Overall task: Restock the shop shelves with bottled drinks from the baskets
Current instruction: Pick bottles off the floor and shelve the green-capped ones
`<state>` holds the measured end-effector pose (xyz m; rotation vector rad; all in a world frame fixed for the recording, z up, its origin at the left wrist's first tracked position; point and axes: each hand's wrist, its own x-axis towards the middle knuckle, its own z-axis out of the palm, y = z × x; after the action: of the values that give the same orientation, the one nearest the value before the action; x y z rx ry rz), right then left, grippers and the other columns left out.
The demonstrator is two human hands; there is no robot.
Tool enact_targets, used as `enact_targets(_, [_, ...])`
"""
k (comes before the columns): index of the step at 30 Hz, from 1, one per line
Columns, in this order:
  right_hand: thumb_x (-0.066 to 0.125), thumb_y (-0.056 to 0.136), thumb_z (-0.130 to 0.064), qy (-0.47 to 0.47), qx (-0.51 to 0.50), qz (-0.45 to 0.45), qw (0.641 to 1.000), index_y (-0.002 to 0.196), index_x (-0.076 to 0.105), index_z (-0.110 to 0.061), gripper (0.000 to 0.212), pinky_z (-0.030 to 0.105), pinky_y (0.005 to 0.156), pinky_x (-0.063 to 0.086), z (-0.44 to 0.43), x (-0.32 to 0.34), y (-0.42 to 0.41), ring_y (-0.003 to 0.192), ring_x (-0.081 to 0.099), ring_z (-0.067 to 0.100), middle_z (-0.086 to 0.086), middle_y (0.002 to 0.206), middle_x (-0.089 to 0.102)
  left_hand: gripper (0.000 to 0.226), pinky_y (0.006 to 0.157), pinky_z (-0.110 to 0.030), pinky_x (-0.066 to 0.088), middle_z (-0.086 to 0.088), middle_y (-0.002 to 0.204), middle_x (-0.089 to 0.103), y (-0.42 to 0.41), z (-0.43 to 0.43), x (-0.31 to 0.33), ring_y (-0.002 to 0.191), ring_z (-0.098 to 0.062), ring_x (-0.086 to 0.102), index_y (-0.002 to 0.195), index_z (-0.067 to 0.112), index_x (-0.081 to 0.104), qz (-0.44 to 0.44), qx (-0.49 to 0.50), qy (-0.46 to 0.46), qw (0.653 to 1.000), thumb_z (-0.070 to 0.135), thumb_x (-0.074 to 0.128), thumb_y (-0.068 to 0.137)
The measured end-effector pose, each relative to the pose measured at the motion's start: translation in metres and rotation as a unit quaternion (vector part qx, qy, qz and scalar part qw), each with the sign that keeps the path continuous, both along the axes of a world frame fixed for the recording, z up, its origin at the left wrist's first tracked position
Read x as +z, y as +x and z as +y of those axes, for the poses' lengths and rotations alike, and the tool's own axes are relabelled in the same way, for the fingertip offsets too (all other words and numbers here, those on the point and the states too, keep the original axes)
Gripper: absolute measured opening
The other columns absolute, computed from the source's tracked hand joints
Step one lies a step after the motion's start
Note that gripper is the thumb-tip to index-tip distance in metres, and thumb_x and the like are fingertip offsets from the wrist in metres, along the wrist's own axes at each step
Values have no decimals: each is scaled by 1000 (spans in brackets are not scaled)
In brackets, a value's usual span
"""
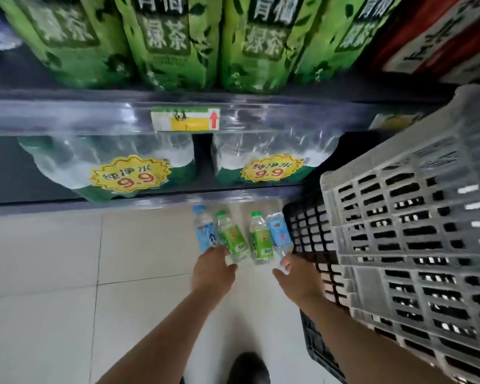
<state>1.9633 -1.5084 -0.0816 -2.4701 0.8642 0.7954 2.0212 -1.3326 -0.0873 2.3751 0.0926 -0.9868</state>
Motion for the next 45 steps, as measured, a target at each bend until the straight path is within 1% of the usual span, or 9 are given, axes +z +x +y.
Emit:
enact_targets(8, [62,85,-42,26,-23,-11,999,128,50,-19,49,33,88,49,-7,-126,19,112,59,27,6,123,63,42,95,-34,44,-13,130,57,12,-40,-124,121,-29,53,130,8,48,58,-6,20,998,30,53,94])
enact_targets(15, [64,81,-55,-32,-36,-14,999,128,45,-15,64,37,81,51,-7,-173,45,108,61,29,8,118,62,50,98,-40,47,-21,130,54,32,-79,-182,117,-36,54,133,-1,38,114,229,1,967,23,52,91])
enact_targets(20, [68,80,-51,-30,-29,8,999,126,44,-15,64,34,81,49,-12,-176,56,110,62,29,9,119,63,59,95,-42,50,-18,124,54,38,-81,-202,109,-34,57,127,8,50,122,225,31,966,40,63,80])
enact_targets(24, [71,77,-51,-5,-23,29,999,132,39,-15,73,32,84,47,-18,-169,56,113,59,28,9,124,60,81,88,-40,54,-14,111,61,41,-82,-197,101,-30,61,120,3,46,130,304,-45,943,26,89,55])
enact_targets(28, [76,72,-46,83,-82,22,993,125,48,-19,67,35,87,53,-25,-168,56,105,59,23,5,118,60,61,72,-36,57,-12,94,66,48,-72,-190,85,-28,66,104,4,55,157,351,-152,910,13,91,55])
enact_targets(33, [82,73,-29,275,-220,-13,936,122,53,-18,57,27,68,51,-33,-145,53,97,62,17,2,109,62,39,81,-48,57,-23,100,70,63,-56,-158,90,-37,70,103,0,61,277,332,-258,864,9,81,71])
enact_targets(37, [82,74,-26,337,-272,-11,901,123,55,-19,56,31,75,52,-29,-106,45,101,63,19,3,113,65,33,89,-54,53,-21,99,72,58,-46,-103,93,-37,70,104,3,62,283,308,-322,850,9,77,75])
enact_targets(42, [76,79,-12,381,-302,-5,874,111,55,-24,39,23,62,52,-16,-23,27,88,69,16,5,103,71,84,89,-55,53,-15,106,72,41,-28,-33,100,-36,68,114,12,57,276,267,-376,843,32,95,41])
enact_targets(45, [79,66,-21,369,-307,-5,877,113,57,-23,52,38,80,58,-3,24,20,94,70,25,9,102,72,96,92,-56,51,-11,108,72,33,-18,12,103,-34,67,117,17,55,274,236,-379,852,41,97,34])
